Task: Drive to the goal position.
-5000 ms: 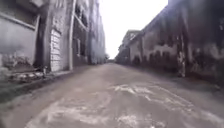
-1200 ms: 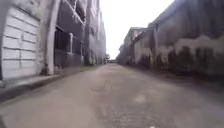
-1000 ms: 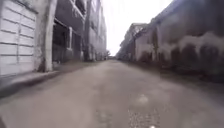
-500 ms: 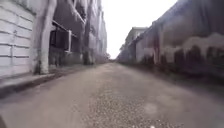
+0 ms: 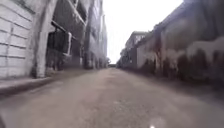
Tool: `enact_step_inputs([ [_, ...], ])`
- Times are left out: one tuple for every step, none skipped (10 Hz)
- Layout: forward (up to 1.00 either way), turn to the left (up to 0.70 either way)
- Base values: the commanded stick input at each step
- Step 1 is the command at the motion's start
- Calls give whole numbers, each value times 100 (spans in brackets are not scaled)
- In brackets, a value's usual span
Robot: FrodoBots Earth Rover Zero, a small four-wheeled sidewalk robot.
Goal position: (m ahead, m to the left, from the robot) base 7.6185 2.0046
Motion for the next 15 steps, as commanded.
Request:
enact_step_inputs([
  [50, 0],
  [50, 0],
  [50, 0],
  [50, 0],
  [50, 0],
  [50, 0],
  [50, 0],
  [50, 0],
  [50, 0],
  [50, 0],
  [50, 0],
  [50, 0],
  [50, 0],
  [50, 0],
  [50, 0],
])
